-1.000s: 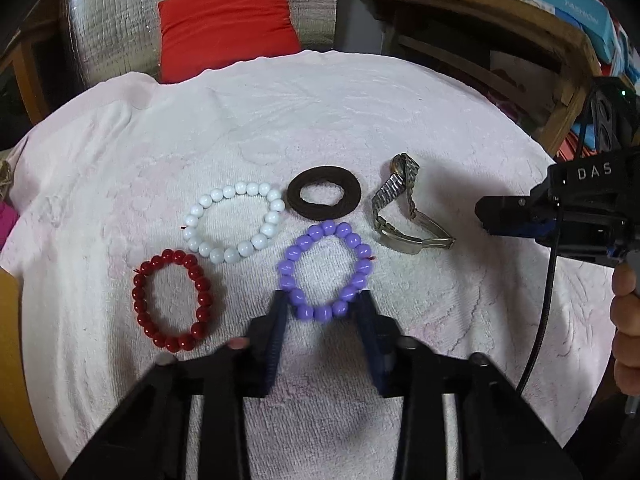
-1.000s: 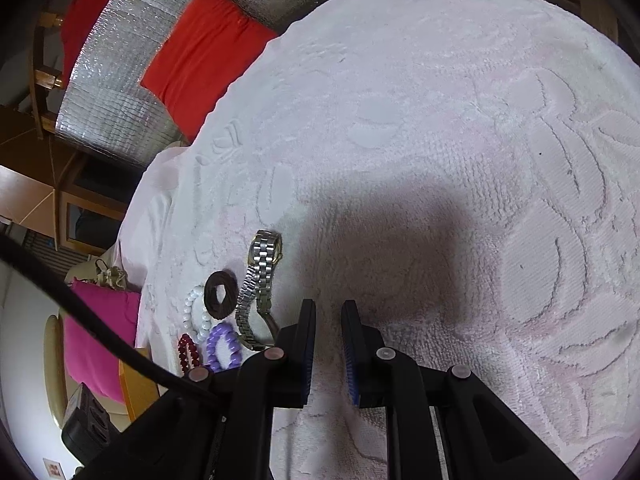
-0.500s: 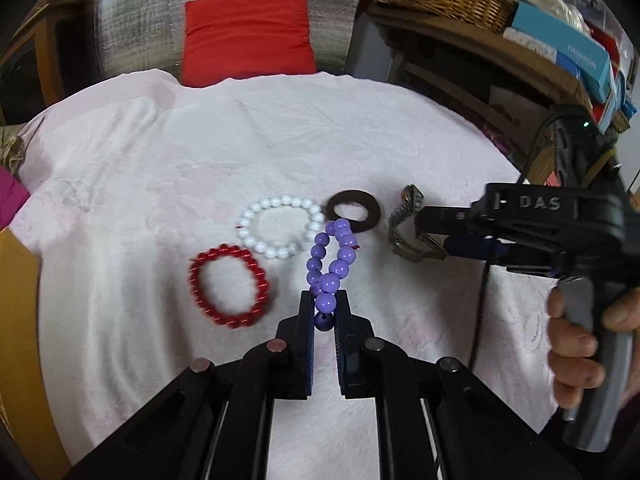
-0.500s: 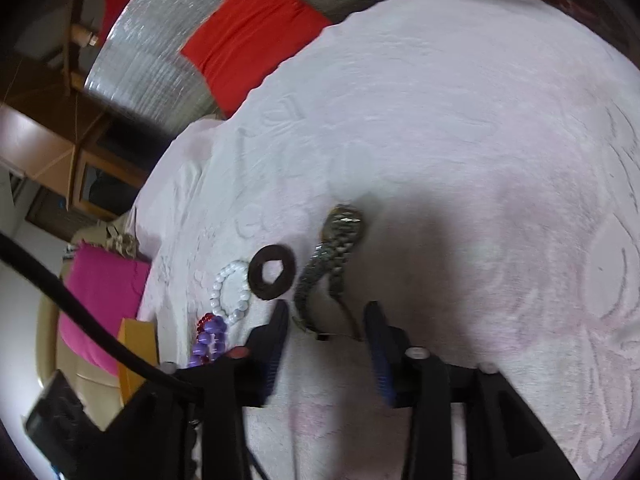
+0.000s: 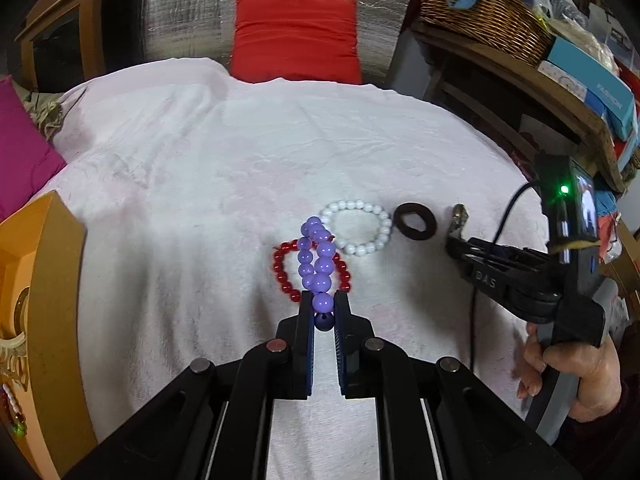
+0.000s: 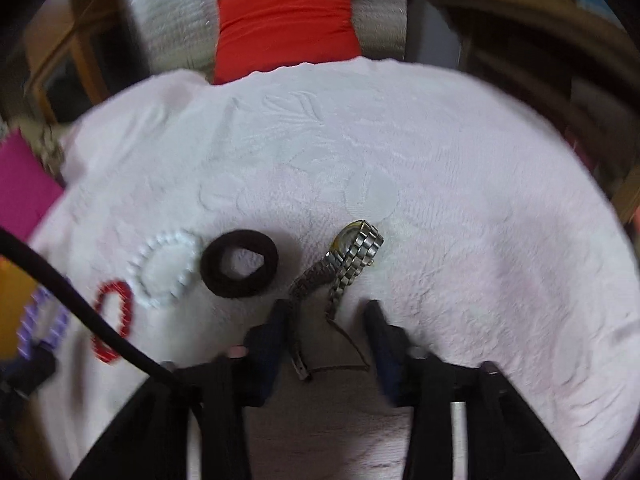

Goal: Organize jewelry
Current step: 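Carry the watch and purple bracelet toward the orange box with both grippers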

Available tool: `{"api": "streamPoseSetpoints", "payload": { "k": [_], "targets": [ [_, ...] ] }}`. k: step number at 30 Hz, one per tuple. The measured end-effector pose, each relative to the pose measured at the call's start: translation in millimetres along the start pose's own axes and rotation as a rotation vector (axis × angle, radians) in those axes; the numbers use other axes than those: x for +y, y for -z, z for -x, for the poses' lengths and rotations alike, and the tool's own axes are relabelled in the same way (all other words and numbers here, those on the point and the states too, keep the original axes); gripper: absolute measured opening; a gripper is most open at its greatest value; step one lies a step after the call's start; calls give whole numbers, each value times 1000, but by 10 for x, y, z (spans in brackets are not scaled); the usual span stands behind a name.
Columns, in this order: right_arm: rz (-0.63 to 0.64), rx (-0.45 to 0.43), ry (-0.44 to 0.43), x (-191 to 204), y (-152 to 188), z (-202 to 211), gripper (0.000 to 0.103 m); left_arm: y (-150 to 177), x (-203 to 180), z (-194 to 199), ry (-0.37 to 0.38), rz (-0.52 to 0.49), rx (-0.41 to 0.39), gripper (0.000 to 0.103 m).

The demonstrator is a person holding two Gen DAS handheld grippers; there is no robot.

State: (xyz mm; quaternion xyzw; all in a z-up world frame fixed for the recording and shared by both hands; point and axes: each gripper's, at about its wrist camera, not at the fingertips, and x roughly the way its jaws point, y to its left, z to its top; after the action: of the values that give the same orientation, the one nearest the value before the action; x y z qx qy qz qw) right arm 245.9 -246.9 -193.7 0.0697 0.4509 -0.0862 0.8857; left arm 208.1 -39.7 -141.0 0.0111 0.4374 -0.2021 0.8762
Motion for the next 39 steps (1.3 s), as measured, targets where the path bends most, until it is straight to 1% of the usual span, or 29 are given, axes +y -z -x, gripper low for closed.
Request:
{"api": "streamPoseSetpoints", "payload": {
  "k": [1,4,5,6,8,15,20,22,26,30,39],
  "targets": [
    [15,-6,15,7,10,11,27,5,9,4,-5,1,-1,10],
    [11,-3,8,-44,30,44,21,11,28,11,-10,9,3,9],
    [-4,2,-3,-83,25,61,14,12,33,3,-15,10,3,10],
    [-19,8,-16,-125,23,83,11,12,39,-7,-18,11,4,10],
    [-62,19,-69,-230,21,137,8,14,40,-12,-15,15,7,9],
    [-248,135,-326,-634,106,141,8,6,28,-37,-23,24,12,9],
    [-340,165,-502,-806,168,166,8,2,13,-70,-25,27,19,9],
    [-361,168,-553,-836,181,174,8,3,-5,-70,-22,25,19,9],
    [-402,176,-641,-855,184,194,8,8,-55,-55,-23,22,15,9],
    [-410,184,-693,-785,201,227,8,25,-47,-35,-28,26,14,10],
    [-411,205,-755,-553,222,272,8,64,39,87,-27,59,0,9]
  ]
}}
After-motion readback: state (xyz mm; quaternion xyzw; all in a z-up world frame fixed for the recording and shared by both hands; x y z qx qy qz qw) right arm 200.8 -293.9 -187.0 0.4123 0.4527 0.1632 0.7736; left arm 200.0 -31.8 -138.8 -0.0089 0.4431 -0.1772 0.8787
